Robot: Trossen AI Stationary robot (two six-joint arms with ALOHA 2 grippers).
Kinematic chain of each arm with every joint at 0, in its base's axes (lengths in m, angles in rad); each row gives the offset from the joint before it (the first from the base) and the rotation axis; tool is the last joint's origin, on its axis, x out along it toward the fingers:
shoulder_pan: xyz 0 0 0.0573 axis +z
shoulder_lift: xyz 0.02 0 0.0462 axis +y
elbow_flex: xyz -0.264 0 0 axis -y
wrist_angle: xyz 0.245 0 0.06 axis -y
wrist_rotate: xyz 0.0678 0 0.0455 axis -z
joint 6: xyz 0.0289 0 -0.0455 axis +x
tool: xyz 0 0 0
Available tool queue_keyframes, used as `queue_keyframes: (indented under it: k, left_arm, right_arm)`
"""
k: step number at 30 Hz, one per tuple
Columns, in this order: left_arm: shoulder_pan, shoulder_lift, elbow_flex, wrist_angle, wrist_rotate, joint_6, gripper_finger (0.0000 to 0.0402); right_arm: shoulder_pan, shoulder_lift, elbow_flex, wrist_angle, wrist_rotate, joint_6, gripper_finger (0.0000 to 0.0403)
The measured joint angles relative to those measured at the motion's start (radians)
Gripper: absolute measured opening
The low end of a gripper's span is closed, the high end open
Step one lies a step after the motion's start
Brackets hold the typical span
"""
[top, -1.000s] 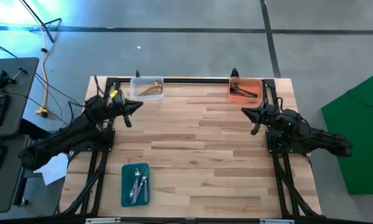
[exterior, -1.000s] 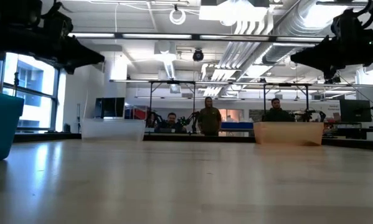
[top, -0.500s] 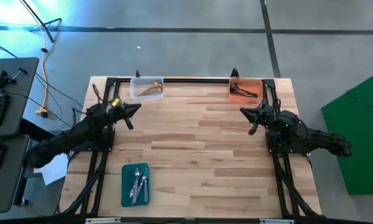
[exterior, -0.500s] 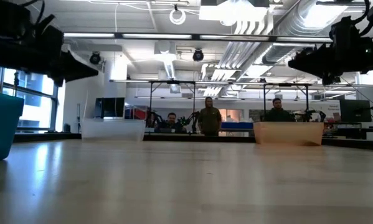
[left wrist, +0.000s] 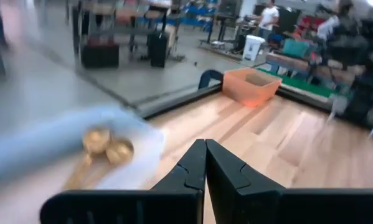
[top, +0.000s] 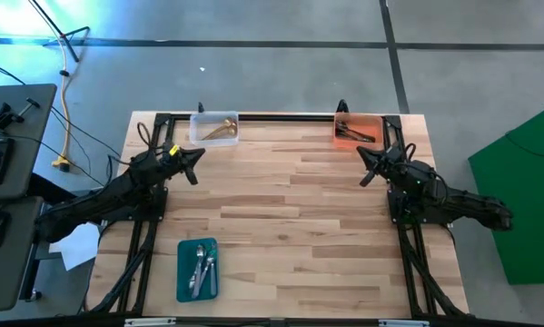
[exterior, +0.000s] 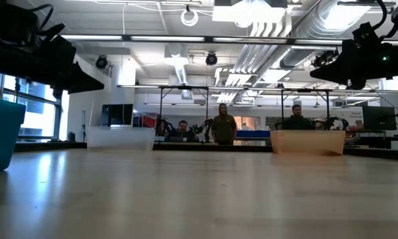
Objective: Sort silverware by color (type)
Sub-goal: Return to Home Position
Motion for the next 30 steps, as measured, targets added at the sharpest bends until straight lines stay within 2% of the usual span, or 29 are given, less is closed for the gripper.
queue_keyframes:
  k: [3, 6, 30]
  left_arm:
    - [0.005, 0.046, 0.000, -0.001, 0.001, -0.183, 0.0000]
    - [0.005, 0.078, 0.000, 0.001, 0.001, -0.257, 0.0000]
    - [0.005, 0.101, 0.000, 0.002, 0.001, -0.224, 0.0001]
  right_arm:
    - [0.000, 0.002, 0.000, 0.000, 0.000, 0.001, 0.0000]
    - [0.000, 0.002, 0.000, 0.000, 0.000, -0.001, 0.0000]
    - [0.000, 0.002, -0.001, 0.000, -0.003, 0.003, 0.0000]
